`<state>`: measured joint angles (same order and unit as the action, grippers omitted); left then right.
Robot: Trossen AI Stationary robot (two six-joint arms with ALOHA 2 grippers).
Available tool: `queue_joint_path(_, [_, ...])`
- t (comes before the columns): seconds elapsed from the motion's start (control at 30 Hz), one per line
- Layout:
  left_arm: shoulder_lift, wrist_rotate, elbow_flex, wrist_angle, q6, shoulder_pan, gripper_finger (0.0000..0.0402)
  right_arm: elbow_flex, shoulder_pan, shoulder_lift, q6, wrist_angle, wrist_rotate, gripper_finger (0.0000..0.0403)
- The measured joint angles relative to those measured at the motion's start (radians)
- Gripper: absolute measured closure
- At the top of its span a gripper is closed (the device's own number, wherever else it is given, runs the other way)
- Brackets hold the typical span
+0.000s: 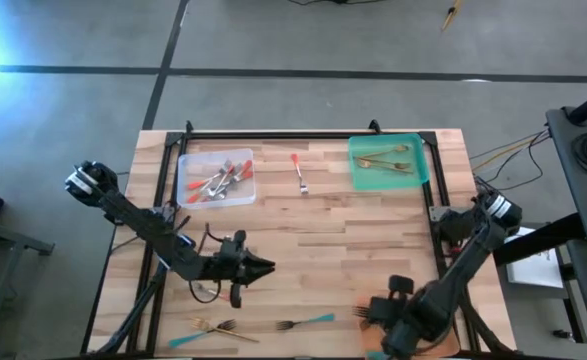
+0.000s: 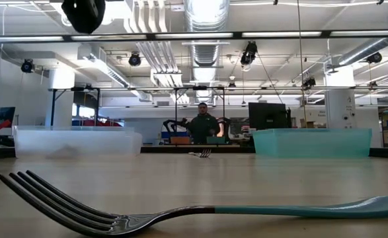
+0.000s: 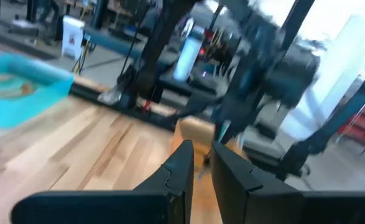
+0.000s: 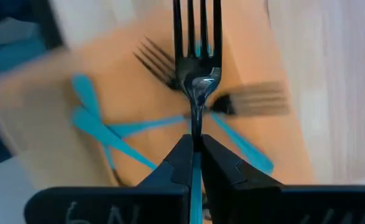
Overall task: Sort silverware by color (type)
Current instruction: Put the blue fork into the orange bin
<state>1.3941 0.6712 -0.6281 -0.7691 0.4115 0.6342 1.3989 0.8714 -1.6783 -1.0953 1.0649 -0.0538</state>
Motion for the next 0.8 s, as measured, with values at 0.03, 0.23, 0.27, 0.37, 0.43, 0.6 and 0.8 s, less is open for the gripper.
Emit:
queue_joint_path(0.03, [-0.004, 0.000, 0.000, -0.020, -0.009, 0.000, 0.0365, -0.023, 0.012, 0.001, -0.026, 0.000, 0.001, 0.0391])
queue_joint_path(0.23, [-0.006, 0.002, 0.000, -0.111, -0.037, 0.000, 0.0365, -0.126, 0.028, 0.008, -0.069, 0.001, 0.068, 0.0390])
queue_joint_path(0.27, [-0.002, 0.001, -0.005, -0.113, -0.037, 0.000, 0.0365, -0.133, 0.028, 0.008, -0.074, 0.000, 0.070, 0.0390])
queue_joint_path(0.37, [0.019, 0.001, -0.020, -0.112, -0.040, 0.000, 0.0365, -0.146, 0.028, 0.008, -0.086, 0.000, 0.074, 0.0387])
queue_joint_path(0.43, [0.043, 0.001, -0.039, -0.112, -0.052, 0.000, 0.0365, -0.145, 0.028, 0.008, -0.086, -0.004, 0.082, 0.0379])
queue_joint_path(0.6, [0.100, -0.001, -0.103, -0.102, -0.093, 0.000, 0.0365, -0.100, 0.028, 0.008, -0.070, -0.008, 0.088, 0.0341])
queue_joint_path(0.8, [0.121, -0.009, -0.189, -0.008, -0.115, 0.004, 0.0365, -0.027, 0.027, 0.008, -0.034, -0.010, 0.081, 0.0294])
